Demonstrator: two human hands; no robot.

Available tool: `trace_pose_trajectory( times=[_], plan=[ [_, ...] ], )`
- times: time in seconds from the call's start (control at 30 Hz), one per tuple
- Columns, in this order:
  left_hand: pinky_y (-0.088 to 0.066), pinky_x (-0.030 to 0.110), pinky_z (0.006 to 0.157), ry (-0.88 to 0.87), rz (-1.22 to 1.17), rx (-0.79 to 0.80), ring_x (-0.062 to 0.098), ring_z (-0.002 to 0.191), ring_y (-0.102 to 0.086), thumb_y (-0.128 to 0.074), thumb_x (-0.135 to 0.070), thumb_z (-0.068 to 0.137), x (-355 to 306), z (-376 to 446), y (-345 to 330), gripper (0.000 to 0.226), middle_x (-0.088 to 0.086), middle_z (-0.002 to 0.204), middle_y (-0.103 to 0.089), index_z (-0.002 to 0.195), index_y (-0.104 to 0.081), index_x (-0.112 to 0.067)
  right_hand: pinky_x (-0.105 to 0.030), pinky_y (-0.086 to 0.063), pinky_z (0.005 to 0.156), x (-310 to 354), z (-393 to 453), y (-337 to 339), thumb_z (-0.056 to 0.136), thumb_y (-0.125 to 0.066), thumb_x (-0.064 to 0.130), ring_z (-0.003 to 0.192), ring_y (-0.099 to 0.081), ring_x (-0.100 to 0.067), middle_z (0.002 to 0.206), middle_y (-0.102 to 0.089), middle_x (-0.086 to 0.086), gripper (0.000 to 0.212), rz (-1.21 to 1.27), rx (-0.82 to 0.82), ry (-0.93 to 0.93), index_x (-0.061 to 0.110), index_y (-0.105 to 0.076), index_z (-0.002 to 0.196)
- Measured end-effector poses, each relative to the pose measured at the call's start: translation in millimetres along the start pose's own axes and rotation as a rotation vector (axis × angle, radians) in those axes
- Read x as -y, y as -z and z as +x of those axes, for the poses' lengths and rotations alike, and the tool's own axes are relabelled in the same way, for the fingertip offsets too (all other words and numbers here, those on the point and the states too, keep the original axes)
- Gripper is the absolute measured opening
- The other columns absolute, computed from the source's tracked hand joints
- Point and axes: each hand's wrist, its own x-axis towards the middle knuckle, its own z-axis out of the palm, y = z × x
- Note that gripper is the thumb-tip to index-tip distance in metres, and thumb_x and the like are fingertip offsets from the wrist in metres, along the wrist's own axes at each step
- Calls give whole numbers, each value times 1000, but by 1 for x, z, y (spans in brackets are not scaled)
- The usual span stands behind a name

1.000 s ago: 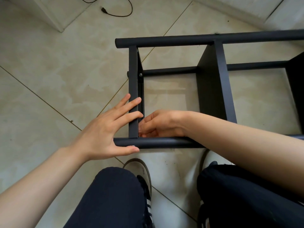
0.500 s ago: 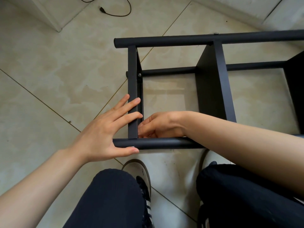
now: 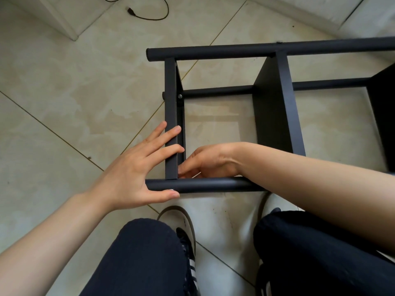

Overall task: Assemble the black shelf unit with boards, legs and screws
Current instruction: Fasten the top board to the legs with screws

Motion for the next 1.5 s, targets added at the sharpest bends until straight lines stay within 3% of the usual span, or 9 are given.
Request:
trace_pose_trajectory(
  times=[0.13, 0.3, 0.57, 0.87, 1.03, 1.13, 1.27, 1.37, 1.5],
  plan=[
    [-34, 39, 113, -1, 0, -1, 16, 156, -10, -65, -64, 80, 0, -1, 0, 75, -9, 167, -21, 139, -55, -20, -32, -48, 92, 0, 2, -2, 97, -58, 20, 89, -62, -16, 90, -68, -4, 14, -30, -7, -6, 10, -67, 102],
    [-34, 39, 113, -2, -1, 0, 16, 156, -9, -65, -64, 80, 0, -1, 0, 75, -9, 168, -21, 140, -54, -20, -28, -49, 80, 1, -1, 1, 98, -55, 19, 79, -61, -14, 80, -66, -1, 15, 19, 22, -7, 11, -67, 92],
    [-34, 39, 113, 1, -11, 0, 16, 156, -9, -66, -63, 79, 1, -1, 0, 74, -10, 167, -22, 139, -55, -20, -35, -46, 93, 0, -1, -3, 99, -53, 13, 89, -60, -18, 92, -65, -6, 14, -1, -3, 0, 10, -65, 92],
    [-31, 42, 116, -12, 41, -6, 19, 156, -12, -64, -65, 80, 1, -1, 0, 76, -3, 166, -25, 139, -56, -17, -28, -50, 78, 3, -2, -9, 96, -57, 20, 77, -62, -15, 77, -66, -1, 14, -133, -54, 0, 10, -66, 90],
    [-23, 47, 122, -18, 71, -3, 21, 157, -11, -62, -65, 82, 2, -2, -2, 84, -4, 167, -22, 152, -42, -23, -28, -48, 79, 1, -1, -9, 95, -52, 11, 74, -58, -14, 71, -62, 0, 24, -69, -28, 47, 10, -64, 74],
    [-21, 47, 123, -5, 69, -1, 18, 157, -9, -62, -66, 83, 3, -3, -2, 91, -7, 169, -17, 158, -30, -25, -23, -50, 71, 3, -3, -7, 98, -48, 16, 69, -60, -10, 75, -63, 1, 20, 2, 20, -7, 10, -62, 84],
    [-17, 39, 124, 16, 54, -8, 15, 156, -9, -62, -68, 82, 3, -4, -2, 102, -10, 169, -16, 161, -20, -20, -23, -49, 68, 2, -4, -3, 98, -49, 15, 68, -59, -11, 74, -62, 0, 23, 5, 26, -20, 15, -63, 79],
    [-16, 39, 126, 12, 57, -11, 16, 156, -10, -63, -67, 81, 3, -3, -2, 100, -6, 168, -19, 159, -27, -17, -23, -48, 71, 1, -3, -5, 98, -52, 18, 70, -58, -11, 72, -62, 1, 20, -53, -3, -8, 14, -64, 83],
    [-18, 40, 125, 3, 55, -16, 17, 156, -13, -65, -66, 80, 2, -3, -2, 98, -3, 167, -23, 157, -31, -15, -29, -46, 84, 1, -1, -6, 96, -53, 16, 89, -56, -18, 87, -61, -4, 12, -49, -14, -5, 11, -64, 94]
  ],
)
